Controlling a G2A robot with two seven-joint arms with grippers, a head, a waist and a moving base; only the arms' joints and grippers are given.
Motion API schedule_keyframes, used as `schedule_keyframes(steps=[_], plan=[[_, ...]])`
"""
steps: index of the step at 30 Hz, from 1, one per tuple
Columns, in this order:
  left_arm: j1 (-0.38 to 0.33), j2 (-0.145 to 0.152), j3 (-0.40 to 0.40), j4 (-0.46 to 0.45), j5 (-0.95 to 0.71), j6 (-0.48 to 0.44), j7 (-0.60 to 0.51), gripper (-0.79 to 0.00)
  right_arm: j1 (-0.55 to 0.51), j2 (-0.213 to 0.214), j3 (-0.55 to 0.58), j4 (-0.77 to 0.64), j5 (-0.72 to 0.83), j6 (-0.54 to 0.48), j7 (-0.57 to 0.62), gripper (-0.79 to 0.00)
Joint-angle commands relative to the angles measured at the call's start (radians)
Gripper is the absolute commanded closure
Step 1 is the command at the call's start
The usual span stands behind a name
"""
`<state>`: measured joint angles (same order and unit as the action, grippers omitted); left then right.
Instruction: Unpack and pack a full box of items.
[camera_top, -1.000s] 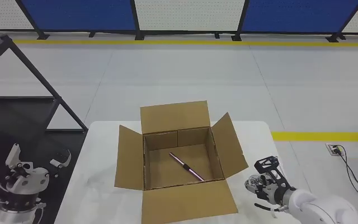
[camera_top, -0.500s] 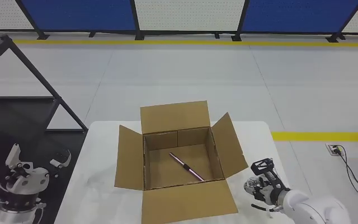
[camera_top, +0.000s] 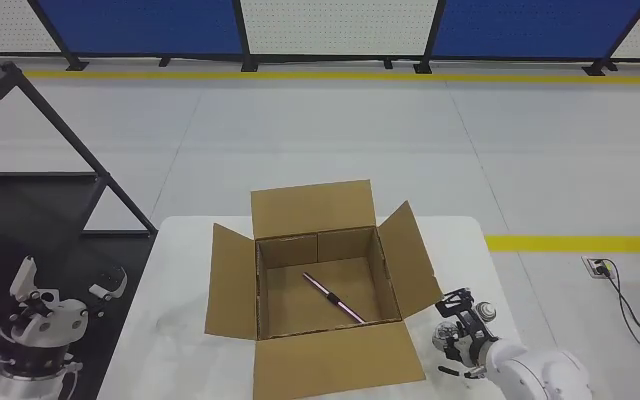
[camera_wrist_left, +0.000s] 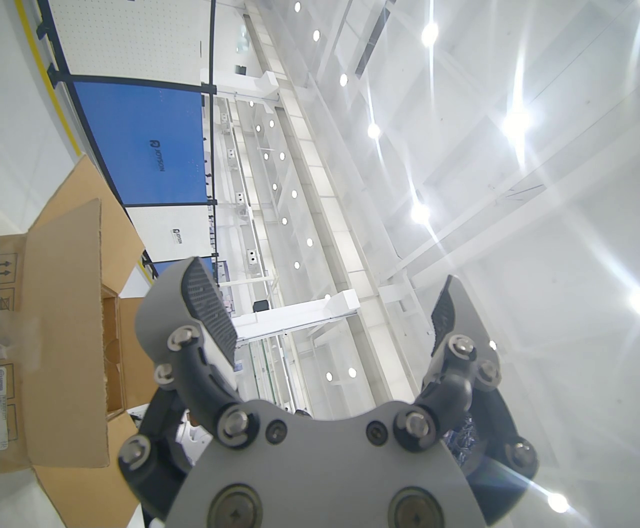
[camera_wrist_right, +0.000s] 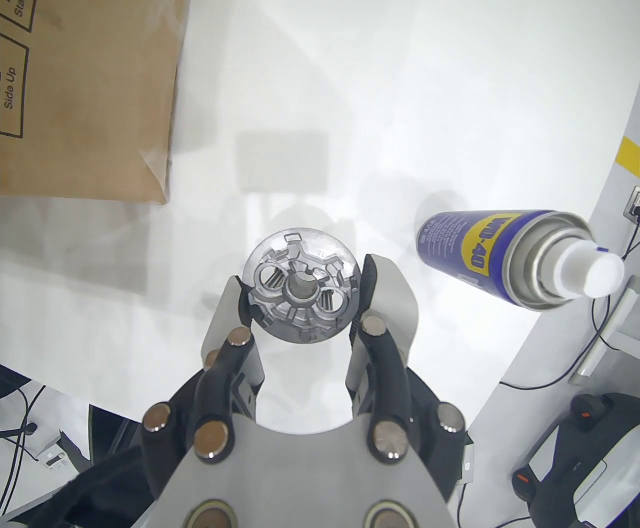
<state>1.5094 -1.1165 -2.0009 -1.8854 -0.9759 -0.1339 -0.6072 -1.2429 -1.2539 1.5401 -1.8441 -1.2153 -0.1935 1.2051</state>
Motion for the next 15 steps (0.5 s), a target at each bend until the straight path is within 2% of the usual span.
schedule_keyframes(steps=[1,12,13,14,15], plan=[[0.0,0.0,0.0,0.0,0.0,0.0,0.0,-0.785,0.007,0.001,-0.006,0.014,-0.004,0.004,-0.005,0.0],[0.0,0.0,0.0,0.0,0.0,0.0,0.0,-0.785,0.037,0.007,-0.043,0.062,-0.026,0.023,-0.003,0.0],[0.0,0.0,0.0,0.0,0.0,0.0,0.0,-0.785,0.037,0.007,-0.044,0.062,-0.027,0.024,-0.003,-0.151],[0.0,0.0,0.0,0.0,0.0,0.0,0.0,-0.785,0.037,0.008,-0.045,0.063,-0.027,0.025,-0.001,-0.262],[0.0,0.0,0.0,0.0,0.0,0.0,0.0,-0.785,0.037,0.009,-0.046,0.062,-0.028,0.025,0.0,-0.308]])
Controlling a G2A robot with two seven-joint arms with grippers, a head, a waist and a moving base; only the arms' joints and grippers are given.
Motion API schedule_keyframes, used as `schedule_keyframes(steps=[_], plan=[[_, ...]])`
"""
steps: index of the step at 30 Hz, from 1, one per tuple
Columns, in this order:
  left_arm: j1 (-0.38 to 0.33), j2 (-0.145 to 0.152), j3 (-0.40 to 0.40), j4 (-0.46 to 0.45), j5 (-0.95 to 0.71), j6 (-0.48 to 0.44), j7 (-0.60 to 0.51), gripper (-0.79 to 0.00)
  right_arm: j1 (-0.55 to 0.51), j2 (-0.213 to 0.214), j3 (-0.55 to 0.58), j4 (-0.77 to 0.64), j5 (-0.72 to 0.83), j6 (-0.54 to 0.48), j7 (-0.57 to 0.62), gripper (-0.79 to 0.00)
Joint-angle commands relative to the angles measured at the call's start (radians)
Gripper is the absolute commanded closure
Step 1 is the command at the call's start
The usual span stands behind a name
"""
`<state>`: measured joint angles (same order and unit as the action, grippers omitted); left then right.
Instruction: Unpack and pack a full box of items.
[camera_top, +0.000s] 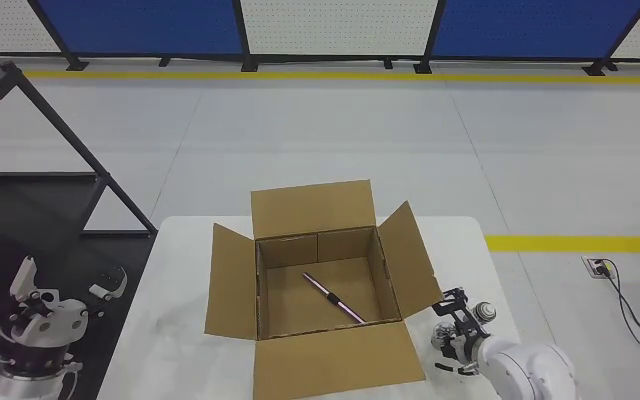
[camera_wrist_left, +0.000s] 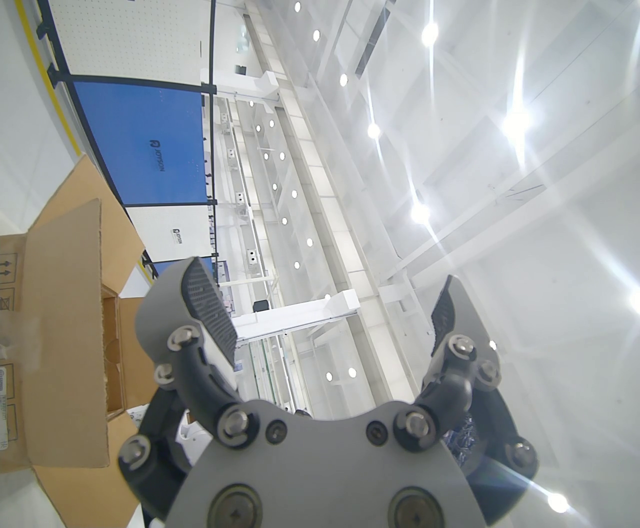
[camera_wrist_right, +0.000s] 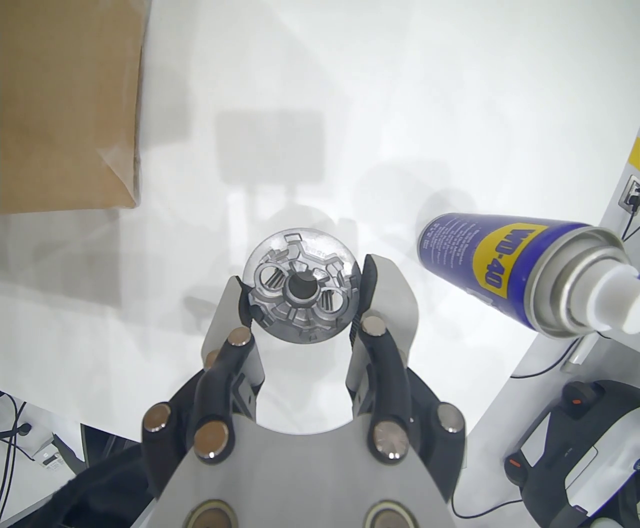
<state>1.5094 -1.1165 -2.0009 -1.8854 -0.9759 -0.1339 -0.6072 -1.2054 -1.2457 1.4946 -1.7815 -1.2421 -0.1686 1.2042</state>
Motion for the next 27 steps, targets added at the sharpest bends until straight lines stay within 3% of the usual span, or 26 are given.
schedule_keyframes(steps=[1,5,7,8,15,22,25,27], plan=[[0.0,0.0,0.0,0.0,0.0,0.0,0.0,-0.785,-0.001,0.001,-0.002,0.0,0.0,0.003,0.002,-0.366],[0.0,0.0,0.0,0.0,0.0,0.0,0.0,-0.785,-0.006,0.004,0.002,-0.005,0.01,0.004,0.005,-0.468],[0.0,0.0,0.0,0.0,0.0,0.0,0.0,-0.785,-0.01,0.006,0.005,-0.01,0.015,0.003,0.005,-0.603],[0.0,0.0,0.0,0.0,0.0,0.0,0.0,-0.785,-0.012,0.007,0.006,-0.013,0.017,0.004,0.006,-0.631],[0.0,0.0,0.0,0.0,0.0,0.0,0.0,-0.785,-0.04,0.016,0.051,-0.088,0.045,0.008,-0.003,-0.662],[0.0,0.0,0.0,0.0,0.0,0.0,0.0,-0.785,-0.156,0.032,0.236,-0.326,0.133,-0.005,-0.058,-0.668],[0.0,0.0,0.0,0.0,0.0,0.0,0.0,-0.785,-0.183,0.035,0.305,-0.417,0.182,0.001,-0.082,-0.785],[0.0,0.0,0.0,0.0,0.0,0.0,0.0,-0.785,-0.183,0.038,0.33,-0.469,0.226,-0.005,-0.093,-0.785]])
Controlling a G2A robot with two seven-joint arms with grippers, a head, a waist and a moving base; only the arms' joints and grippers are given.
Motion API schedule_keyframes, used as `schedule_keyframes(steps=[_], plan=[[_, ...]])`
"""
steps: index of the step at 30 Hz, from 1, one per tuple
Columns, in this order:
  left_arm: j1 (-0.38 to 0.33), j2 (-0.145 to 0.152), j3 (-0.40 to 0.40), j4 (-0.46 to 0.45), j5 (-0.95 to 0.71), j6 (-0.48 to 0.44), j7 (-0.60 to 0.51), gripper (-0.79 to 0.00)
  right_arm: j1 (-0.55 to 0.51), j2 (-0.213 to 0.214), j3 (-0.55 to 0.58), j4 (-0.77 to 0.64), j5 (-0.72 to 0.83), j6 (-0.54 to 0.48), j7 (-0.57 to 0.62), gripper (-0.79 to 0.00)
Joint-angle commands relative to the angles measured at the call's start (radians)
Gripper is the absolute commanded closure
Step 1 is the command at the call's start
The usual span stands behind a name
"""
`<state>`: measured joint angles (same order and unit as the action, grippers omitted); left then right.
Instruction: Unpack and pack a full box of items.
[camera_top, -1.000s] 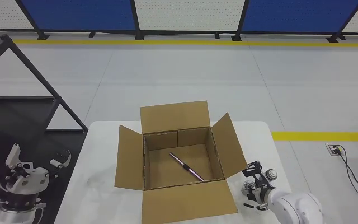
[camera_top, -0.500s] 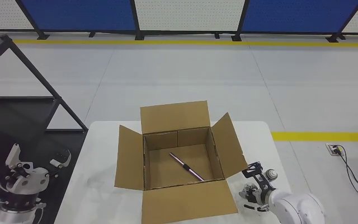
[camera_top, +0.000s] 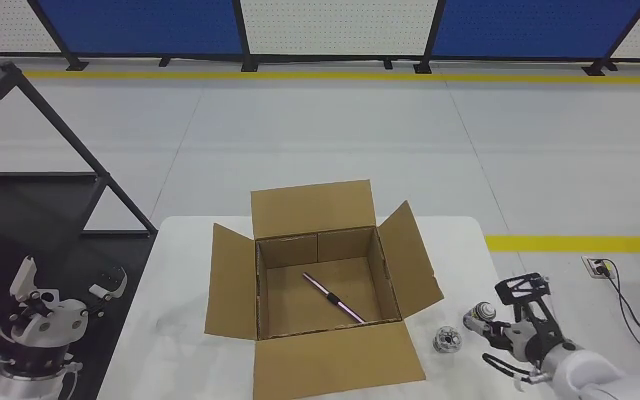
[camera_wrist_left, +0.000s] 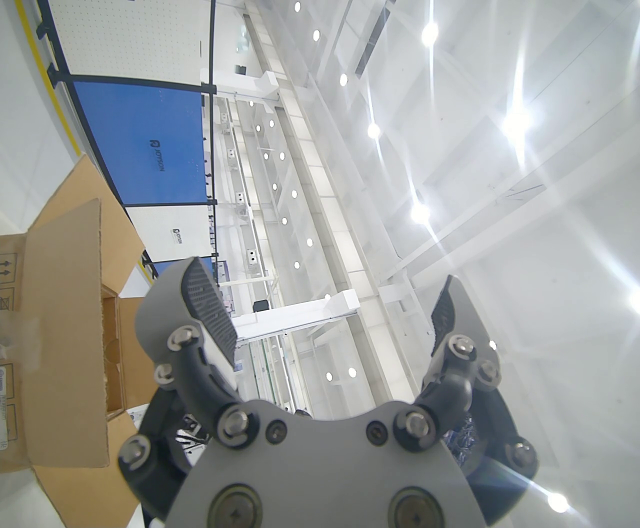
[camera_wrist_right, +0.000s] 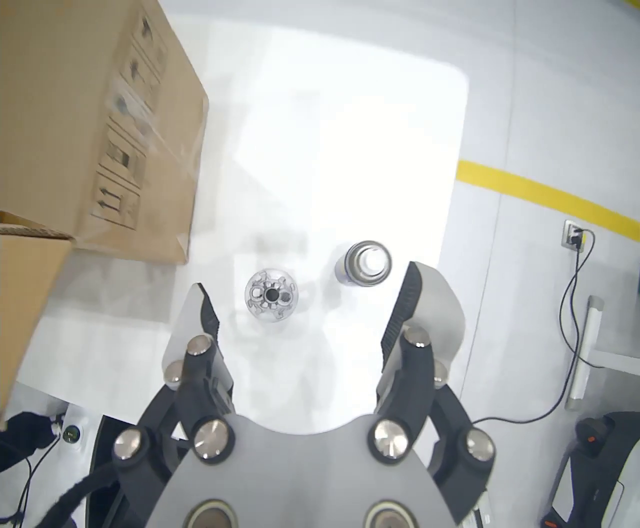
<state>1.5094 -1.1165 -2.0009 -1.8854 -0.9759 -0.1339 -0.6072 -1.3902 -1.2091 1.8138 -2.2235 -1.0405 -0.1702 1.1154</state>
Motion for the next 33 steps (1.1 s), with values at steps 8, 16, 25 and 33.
schedule_keyframes(steps=[8,16,25,33], plan=[[0.0,0.0,0.0,0.0,0.0,0.0,0.0,-0.785,0.067,0.014,-0.07,-0.127,0.099,-0.105,0.033,-0.785],[0.0,0.0,0.0,0.0,0.0,0.0,0.0,-0.785,0.067,0.014,-0.07,-0.127,0.099,-0.105,0.033,-0.785],[-0.003,0.0,0.014,-0.01,0.01,0.032,0.004,-0.785,0.077,0.014,-0.102,-0.127,0.134,-0.153,-0.097,-0.785],[-0.008,0.0,0.054,-0.006,0.061,0.055,-0.008,-0.785,0.291,0.022,-0.325,-0.127,0.046,-0.243,-0.114,-0.785]])
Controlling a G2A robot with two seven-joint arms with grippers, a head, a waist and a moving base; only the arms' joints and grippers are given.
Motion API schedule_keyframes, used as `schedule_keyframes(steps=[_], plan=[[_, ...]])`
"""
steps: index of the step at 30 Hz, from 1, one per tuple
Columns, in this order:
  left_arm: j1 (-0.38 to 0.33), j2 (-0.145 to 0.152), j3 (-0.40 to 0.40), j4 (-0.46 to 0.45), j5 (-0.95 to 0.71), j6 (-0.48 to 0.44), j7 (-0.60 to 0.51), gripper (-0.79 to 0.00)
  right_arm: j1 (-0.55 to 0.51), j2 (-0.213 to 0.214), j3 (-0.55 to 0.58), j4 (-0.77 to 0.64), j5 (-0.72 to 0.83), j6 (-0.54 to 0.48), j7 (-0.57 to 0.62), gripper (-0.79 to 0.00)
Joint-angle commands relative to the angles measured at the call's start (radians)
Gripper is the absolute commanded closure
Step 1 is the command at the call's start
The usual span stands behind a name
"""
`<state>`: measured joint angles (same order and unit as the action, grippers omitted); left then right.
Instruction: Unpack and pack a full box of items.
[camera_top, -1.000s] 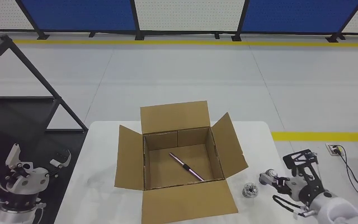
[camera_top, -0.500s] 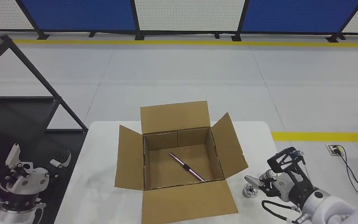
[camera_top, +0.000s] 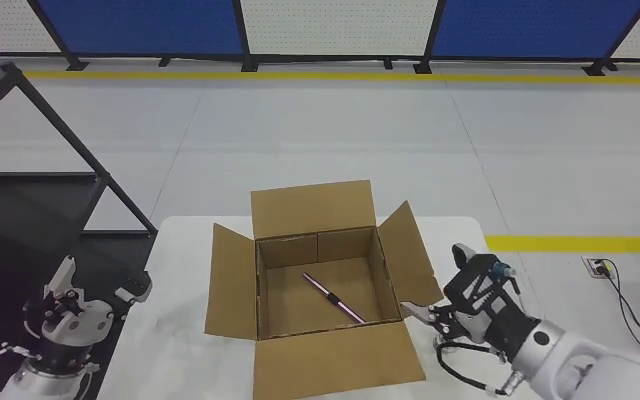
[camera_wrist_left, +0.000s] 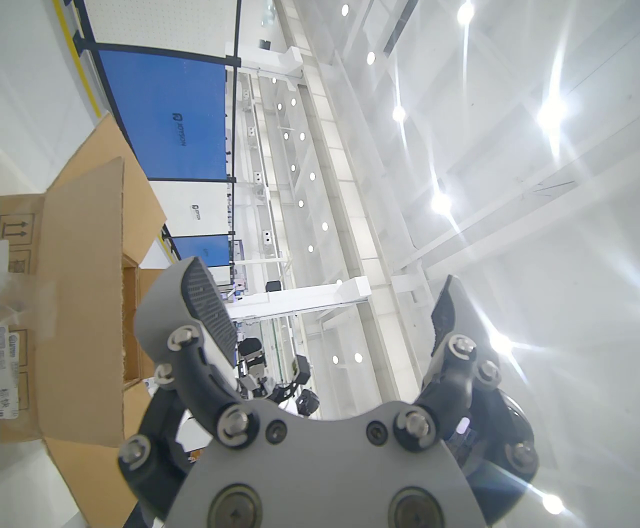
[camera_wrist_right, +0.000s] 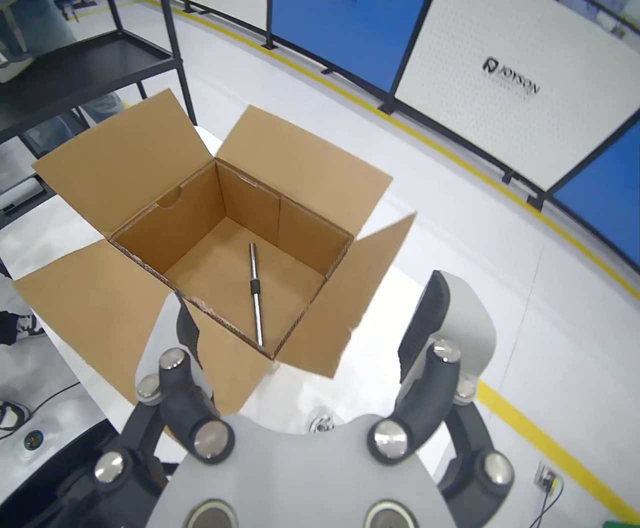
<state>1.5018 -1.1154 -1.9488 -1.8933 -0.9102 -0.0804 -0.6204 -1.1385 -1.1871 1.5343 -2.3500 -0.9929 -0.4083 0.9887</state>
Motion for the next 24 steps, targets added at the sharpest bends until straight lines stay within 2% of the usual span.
schedule_keyframes(steps=[1,3,7,9,14,16,24], plan=[[0.002,-0.001,0.002,0.0,-0.008,0.001,0.004,-0.785,0.073,-0.001,-0.087,0.0,-0.003,-0.006,0.031,-0.785],[0.011,-0.002,0.0,-0.004,-0.011,-0.004,0.003,-0.785,0.143,-0.004,-0.18,0.02,-0.008,-0.002,0.067,-0.785],[0.037,-0.006,-0.01,-0.014,-0.027,-0.021,0.0,-0.785,0.332,-0.026,-0.381,0.184,-0.035,0.052,0.113,-0.785],[0.051,-0.008,-0.016,-0.018,-0.033,-0.03,0.0,-0.785,0.428,-0.043,-0.479,0.282,-0.092,0.11,0.133,-0.785],[0.079,-0.012,-0.031,-0.026,-0.048,-0.047,0.004,-0.785,0.588,-0.1,-0.676,0.522,-0.067,0.26,0.102,-0.785],[0.085,-0.013,-0.033,-0.028,-0.05,-0.052,0.006,-0.785,0.631,-0.117,-0.715,0.601,-0.082,0.333,0.116,-0.785],[0.085,-0.013,-0.033,-0.028,-0.05,-0.052,0.006,-0.785,0.631,-0.117,-0.715,0.601,-0.082,0.333,0.116,-0.785]])
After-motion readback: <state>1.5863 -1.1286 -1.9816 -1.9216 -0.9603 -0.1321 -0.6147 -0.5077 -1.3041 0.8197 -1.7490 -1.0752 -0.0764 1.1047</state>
